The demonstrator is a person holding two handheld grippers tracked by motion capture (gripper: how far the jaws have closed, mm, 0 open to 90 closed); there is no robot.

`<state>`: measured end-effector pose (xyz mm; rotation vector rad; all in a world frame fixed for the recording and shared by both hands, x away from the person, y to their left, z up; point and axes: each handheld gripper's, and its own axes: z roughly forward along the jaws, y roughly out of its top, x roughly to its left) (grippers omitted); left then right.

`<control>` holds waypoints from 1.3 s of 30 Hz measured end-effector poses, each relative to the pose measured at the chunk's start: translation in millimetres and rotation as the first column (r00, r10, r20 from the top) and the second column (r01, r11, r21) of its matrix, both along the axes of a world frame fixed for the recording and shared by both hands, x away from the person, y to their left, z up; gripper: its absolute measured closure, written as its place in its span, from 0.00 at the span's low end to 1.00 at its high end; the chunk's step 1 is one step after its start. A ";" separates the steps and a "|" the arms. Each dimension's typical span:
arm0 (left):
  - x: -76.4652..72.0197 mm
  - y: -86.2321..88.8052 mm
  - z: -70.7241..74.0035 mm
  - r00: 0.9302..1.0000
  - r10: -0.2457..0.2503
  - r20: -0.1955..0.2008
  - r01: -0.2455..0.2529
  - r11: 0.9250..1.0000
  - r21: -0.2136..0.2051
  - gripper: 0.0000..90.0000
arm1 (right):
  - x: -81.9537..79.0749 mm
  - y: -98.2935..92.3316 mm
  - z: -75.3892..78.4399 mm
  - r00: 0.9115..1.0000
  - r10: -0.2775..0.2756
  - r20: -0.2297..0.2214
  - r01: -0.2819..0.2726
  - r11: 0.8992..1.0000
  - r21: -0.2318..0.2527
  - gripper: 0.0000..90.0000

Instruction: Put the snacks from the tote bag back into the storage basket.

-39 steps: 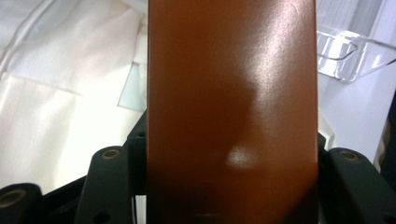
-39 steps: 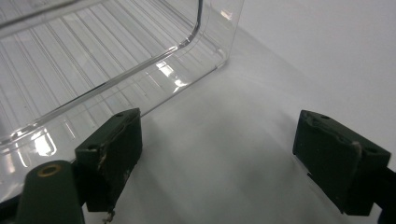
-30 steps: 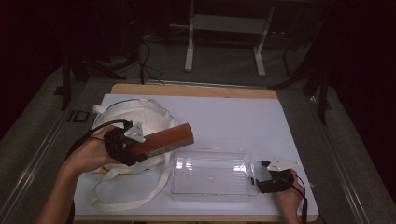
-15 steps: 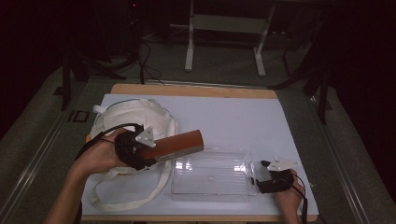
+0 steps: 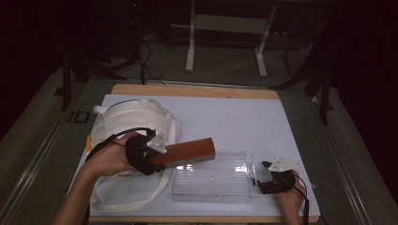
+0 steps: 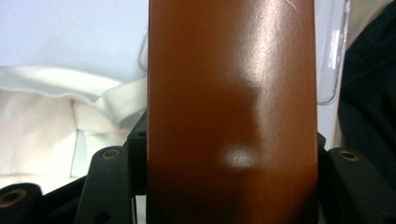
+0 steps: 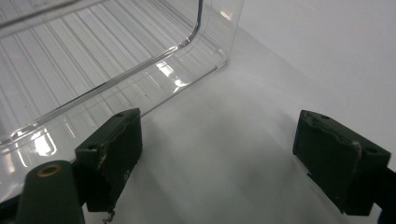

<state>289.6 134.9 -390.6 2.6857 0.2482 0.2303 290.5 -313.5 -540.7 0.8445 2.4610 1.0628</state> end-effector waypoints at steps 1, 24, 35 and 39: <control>-0.6 -3.7 -0.2 1.000 -0.010 0.001 0.010 1.000 0.004 0.49 | 0.0 0.0 0.0 1.000 0.000 0.000 0.000 1.000 0.000 0.17; -2.9 -31.1 -10.7 0.996 -0.087 -0.021 0.088 0.996 0.030 0.49 | 0.1 -0.1 0.0 1.000 0.001 -0.001 -0.001 1.000 0.000 0.17; -4.9 -38.5 -14.3 0.993 -0.117 -0.027 0.118 0.992 0.039 0.49 | 0.4 -0.2 -0.1 1.000 0.003 -0.002 -0.003 1.000 0.001 0.17; -5.1 -40.7 -14.8 0.992 -0.125 -0.026 0.126 0.991 0.042 0.49 | 0.4 -0.2 -0.1 1.000 0.003 -0.003 -0.003 1.000 0.001 0.17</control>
